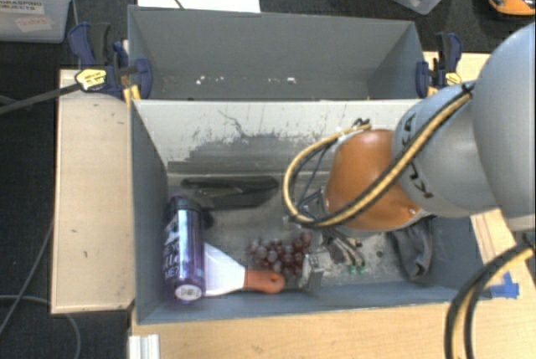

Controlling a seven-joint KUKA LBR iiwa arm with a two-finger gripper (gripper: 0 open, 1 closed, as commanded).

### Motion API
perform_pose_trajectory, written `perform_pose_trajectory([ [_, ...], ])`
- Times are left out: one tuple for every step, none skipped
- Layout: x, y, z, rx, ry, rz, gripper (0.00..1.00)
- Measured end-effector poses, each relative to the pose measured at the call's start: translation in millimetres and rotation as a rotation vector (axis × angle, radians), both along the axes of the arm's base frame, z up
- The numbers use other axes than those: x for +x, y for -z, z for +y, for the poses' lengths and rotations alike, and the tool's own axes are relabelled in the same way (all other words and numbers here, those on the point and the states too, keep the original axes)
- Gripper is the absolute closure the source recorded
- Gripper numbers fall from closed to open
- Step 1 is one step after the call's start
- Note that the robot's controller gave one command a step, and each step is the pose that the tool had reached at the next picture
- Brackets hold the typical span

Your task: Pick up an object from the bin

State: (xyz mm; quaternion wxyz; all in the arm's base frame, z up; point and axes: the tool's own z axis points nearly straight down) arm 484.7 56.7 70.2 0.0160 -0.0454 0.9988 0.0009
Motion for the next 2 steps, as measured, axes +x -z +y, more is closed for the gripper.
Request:
perform_pose_trajectory([
  [-4.1,0.2,4.6,0.001,0.015,0.003,1.00],
  [-4.1,0.2,4.6,0.001,0.015,0.003,1.00],
])
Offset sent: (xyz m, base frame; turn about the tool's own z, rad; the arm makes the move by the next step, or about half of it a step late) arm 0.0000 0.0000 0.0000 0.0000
